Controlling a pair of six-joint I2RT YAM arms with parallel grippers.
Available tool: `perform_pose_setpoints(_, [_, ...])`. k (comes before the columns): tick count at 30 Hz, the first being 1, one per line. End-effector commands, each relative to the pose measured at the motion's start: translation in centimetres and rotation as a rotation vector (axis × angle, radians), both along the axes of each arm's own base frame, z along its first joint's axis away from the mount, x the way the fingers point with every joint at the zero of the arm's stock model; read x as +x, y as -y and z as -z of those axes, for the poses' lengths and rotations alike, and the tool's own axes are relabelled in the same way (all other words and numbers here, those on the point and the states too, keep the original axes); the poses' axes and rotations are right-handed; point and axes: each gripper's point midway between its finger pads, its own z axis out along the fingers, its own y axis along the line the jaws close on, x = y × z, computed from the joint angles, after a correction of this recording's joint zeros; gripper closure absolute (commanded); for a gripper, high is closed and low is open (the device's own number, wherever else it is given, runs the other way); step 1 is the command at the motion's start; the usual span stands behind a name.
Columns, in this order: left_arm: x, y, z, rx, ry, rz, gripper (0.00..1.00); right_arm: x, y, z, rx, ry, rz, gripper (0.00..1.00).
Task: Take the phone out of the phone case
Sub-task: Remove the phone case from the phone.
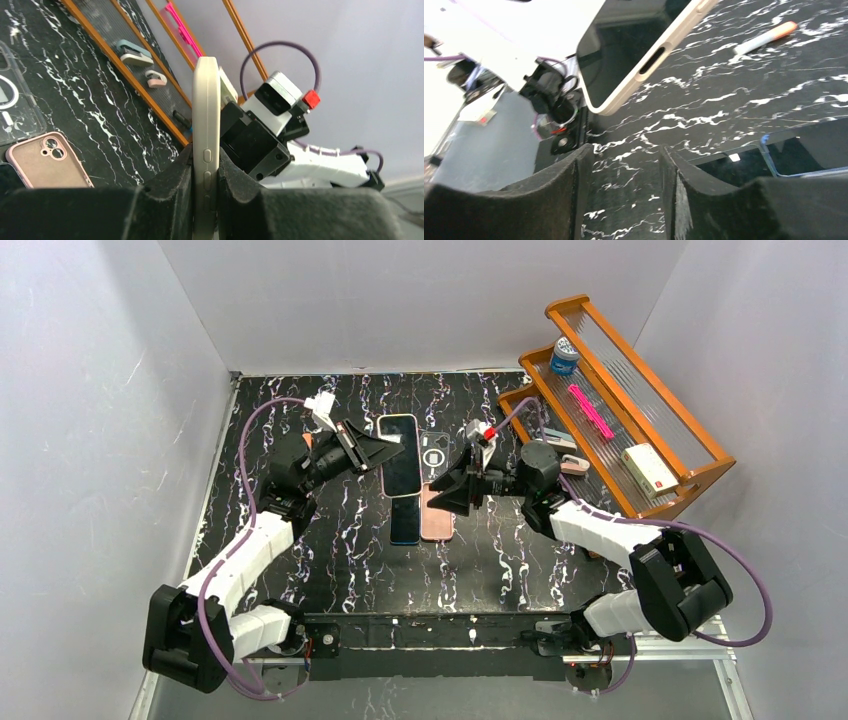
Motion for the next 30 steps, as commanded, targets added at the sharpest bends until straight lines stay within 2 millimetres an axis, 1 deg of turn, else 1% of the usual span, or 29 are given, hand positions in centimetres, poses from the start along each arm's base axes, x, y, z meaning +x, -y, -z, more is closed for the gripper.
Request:
perform_pose_setpoints(1, [-2.5, 0.7, -4.0, 0.033, 0.225, 0.144, 1.0, -3.0, 0.1, -2.4, 0.026, 0.02, -0.184, 0.39])
perform_pose_setpoints(3, [-2.8, 0.8, -4.4, 0.042, 0.254, 0.165, 1.0, -3.4, -0.1, -3.1, 0.04, 0.024, -0.221, 0.36])
perform_pose_setpoints(8, [-3.6, 0.9, -5.1, 0.048, 0.297, 0.195, 1.0, -4.0, -0.7, -4.3, 0.057, 0.028, -0.283, 0.36])
perform_pose_setpoints(15, [-4.1, 0.8, -5.8, 0.041, 0.32, 0.208, 1.0, -4.1, -1.9, -5.3, 0.071, 0.045, -0.327, 0.4])
perform_pose_setpoints(21, [-4.3, 0.8, -6.4, 0.027, 0.329, 0.209, 1.0, -4.4, -2.6, -5.5, 0.073, 0.052, -0.362, 0.49])
perform_pose_setpoints(24, [-4.4, 0.8, -6.6, 0.02, 0.329, 0.209, 1.0, -4.4, -2.9, -5.3, 0.071, 0.055, -0.372, 0.59])
perform_pose_setpoints(29, [-4.6, 0.8, -6.9, 0.009, 0.334, 0.209, 1.0, -4.4, -3.1, -5.3, 0.071, 0.057, -0.376, 0.69])
perform_pose_setpoints(30, [-4.7, 0.8, -7.0, 0.007, 0.333, 0.21, 1.0, -4.3, -3.2, -5.3, 0.072, 0.06, -0.373, 0.73])
